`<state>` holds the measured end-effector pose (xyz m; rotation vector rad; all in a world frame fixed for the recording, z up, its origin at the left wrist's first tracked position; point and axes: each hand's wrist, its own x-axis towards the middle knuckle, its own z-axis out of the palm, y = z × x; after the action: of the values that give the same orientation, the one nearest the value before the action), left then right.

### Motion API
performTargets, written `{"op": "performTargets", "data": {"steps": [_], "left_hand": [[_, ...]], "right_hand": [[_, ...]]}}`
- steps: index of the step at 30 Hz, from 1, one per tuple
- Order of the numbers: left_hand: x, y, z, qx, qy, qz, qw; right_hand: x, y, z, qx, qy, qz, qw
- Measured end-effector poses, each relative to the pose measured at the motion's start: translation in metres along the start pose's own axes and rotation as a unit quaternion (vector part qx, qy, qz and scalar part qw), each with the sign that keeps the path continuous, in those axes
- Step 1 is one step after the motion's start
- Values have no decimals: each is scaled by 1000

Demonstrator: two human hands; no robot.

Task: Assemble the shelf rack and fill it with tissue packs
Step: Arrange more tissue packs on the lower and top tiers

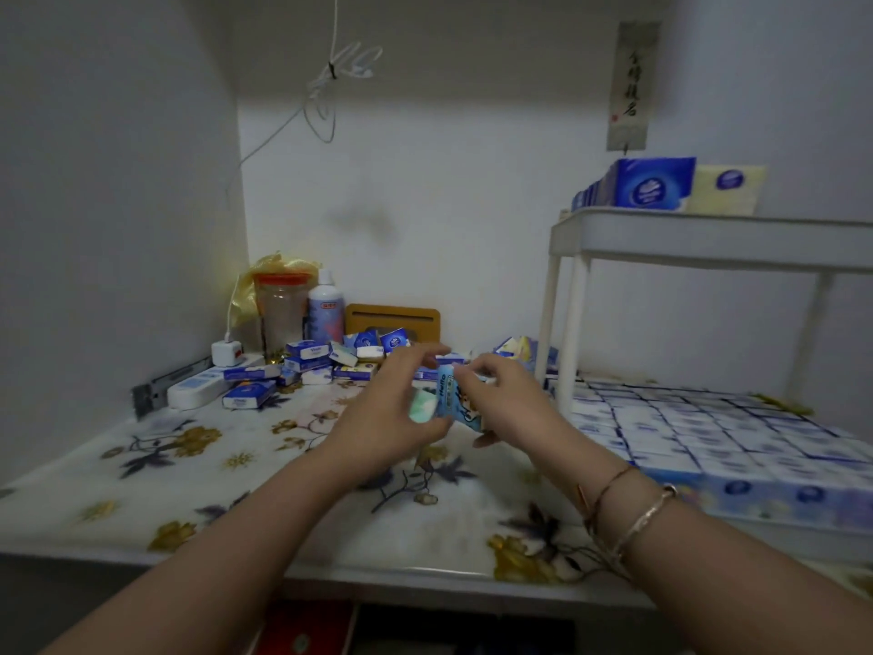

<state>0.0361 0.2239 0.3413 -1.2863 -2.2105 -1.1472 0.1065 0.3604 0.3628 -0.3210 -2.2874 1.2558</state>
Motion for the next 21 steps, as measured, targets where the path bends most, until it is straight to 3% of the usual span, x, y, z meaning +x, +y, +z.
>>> {"op": "performTargets", "data": {"steps": [3,8,12,15,18,21], "left_hand": [[-12,26,-7,110,-42,62,991],[-21,54,-9,186,3,110,976],[-20,70,-5,235,4,141,962],[-16,80,1,187,22,109,976],[-10,81,8,53,5,11,999],[0,76,18,-59,-37,-88,994]], "right_hand": [[-17,-5,-18,-16,-39,32,999],[-43,-18,-46,60,-112,105,986],[-54,-28,-65,92,-111,100,984],[-63,-26,-82,83,-73,69,992],[-67,-20,-103,38,14,-2,999],[-67,-10,-123,25,64,-48,996]]}}
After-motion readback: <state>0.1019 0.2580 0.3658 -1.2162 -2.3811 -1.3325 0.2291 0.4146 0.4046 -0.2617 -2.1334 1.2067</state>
